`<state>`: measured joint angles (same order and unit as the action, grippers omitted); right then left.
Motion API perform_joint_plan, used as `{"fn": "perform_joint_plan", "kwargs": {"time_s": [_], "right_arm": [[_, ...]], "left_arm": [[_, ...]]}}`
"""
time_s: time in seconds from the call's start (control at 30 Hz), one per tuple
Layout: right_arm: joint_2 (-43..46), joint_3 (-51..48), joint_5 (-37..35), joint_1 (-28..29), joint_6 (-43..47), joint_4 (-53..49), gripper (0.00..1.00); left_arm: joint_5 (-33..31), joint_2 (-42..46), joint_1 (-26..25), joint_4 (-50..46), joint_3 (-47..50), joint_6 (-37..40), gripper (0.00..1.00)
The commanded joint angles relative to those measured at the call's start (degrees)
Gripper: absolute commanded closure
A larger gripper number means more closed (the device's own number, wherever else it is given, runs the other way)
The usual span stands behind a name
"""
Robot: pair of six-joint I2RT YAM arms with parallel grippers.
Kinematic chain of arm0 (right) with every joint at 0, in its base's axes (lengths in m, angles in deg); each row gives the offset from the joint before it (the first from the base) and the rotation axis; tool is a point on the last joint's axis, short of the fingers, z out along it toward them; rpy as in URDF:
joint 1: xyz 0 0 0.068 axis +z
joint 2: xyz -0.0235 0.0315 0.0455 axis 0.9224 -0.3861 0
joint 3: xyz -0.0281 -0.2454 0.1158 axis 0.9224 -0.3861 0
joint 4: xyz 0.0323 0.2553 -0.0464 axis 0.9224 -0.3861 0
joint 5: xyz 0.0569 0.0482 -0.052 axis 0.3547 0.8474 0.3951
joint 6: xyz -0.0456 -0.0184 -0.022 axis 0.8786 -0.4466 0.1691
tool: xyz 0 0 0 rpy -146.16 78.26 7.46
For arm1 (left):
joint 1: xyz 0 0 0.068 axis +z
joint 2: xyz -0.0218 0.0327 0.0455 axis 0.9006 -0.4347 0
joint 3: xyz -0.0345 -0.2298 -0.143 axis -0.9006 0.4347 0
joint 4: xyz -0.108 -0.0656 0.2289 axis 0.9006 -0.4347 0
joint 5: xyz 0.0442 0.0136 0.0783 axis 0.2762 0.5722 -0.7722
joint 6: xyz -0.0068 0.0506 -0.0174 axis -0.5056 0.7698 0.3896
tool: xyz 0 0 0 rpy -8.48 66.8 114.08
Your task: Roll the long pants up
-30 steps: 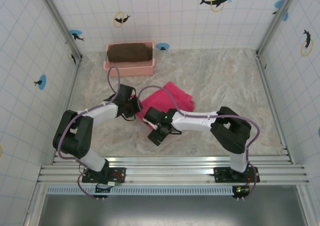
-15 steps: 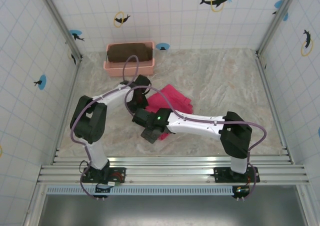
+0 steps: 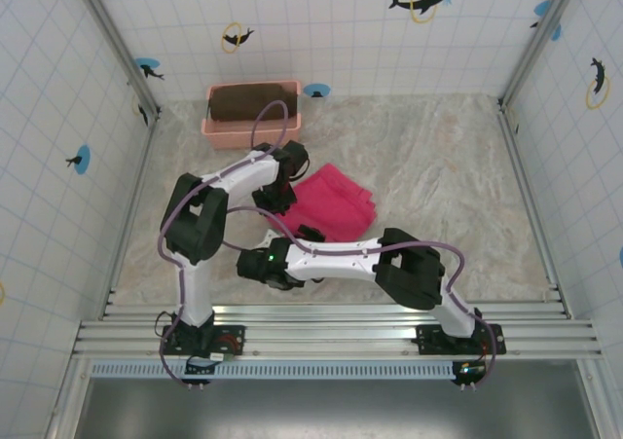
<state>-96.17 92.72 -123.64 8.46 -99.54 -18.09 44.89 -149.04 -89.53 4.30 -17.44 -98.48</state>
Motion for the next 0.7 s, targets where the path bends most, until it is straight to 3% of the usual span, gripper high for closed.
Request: {"fn": "perform_joint_plan", "kwargs": {"time_s": [0.0,0.33,0.53,0.67], "right_arm": [[-1.24,2.29,-6.19,-0.38,-3.57,-4.92,0.01],[-6.94,-1.23,5.61,1.10,-5.53,0.84,0.01],[-10.76,-1.85,8.56,1.71,-7.21,1.74,0.00],[-13.29,-0.76,6.59,1.29,-9.11,-0.91,0.19]], "left_arm": [[2.21,-5.28,-0.74,-7.87,3.02,-0.64,1.00],[2.01,-5.78,-0.76,-8.40,2.11,-2.69,1.00],[2.37,-5.07,-0.73,-7.87,2.59,-3.95,1.00],[2.15,-4.41,-0.63,-8.33,2.72,-4.40,1.00]]}}
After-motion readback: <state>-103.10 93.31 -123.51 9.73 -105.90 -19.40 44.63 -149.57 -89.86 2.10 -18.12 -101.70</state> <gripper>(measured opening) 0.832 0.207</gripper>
